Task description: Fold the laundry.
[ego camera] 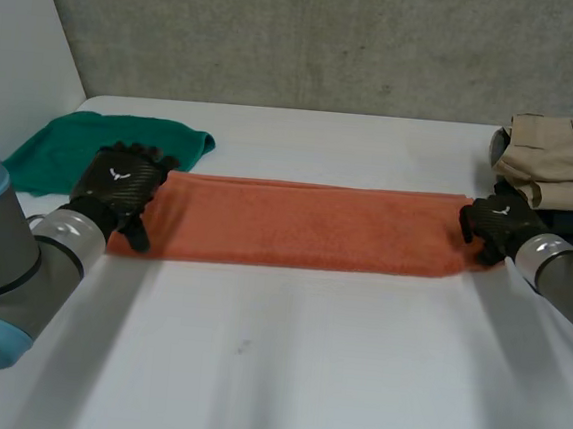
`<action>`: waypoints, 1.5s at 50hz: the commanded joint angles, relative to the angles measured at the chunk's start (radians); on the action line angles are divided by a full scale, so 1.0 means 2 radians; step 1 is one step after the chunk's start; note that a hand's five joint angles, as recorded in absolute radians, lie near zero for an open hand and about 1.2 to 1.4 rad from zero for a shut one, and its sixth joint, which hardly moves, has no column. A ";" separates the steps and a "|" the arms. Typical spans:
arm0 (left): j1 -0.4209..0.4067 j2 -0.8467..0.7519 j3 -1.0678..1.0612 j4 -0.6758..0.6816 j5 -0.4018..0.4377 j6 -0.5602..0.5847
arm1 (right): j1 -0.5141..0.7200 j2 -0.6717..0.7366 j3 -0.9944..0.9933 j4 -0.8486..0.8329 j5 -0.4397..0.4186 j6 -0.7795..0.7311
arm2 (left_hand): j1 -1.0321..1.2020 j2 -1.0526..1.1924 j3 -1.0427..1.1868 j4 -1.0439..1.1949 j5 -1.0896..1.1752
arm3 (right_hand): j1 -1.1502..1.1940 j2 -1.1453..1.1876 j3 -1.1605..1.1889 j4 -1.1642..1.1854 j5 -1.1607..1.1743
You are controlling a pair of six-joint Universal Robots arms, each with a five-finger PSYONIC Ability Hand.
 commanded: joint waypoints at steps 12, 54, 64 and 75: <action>-0.008 0.023 0.007 -0.004 0.023 -0.035 | -0.003 -0.047 0.011 0.038 0.075 0.013 | -0.006 -0.013 -0.016 -0.010 -0.025 | -0.088 -0.089 -0.087 -0.086 -0.083; -0.002 0.021 0.009 -0.001 0.020 -0.040 | -0.085 -0.076 0.073 -0.025 0.090 -0.029 | -0.006 -0.013 -0.016 -0.010 -0.025 | 0.222 0.221 0.223 0.224 0.227; -0.002 0.022 0.011 -0.001 0.019 -0.040 | -0.165 -0.038 0.047 -0.021 0.138 -0.185 | -0.006 -0.013 -0.016 -0.010 -0.025 | 0.222 0.221 0.223 0.224 0.227; 0.008 0.027 0.013 0.001 0.018 -0.042 | 0.019 -0.090 0.015 -0.077 0.106 -0.174 | -0.006 -0.013 -0.016 -0.010 -0.025 | 0.222 0.221 0.223 0.224 0.227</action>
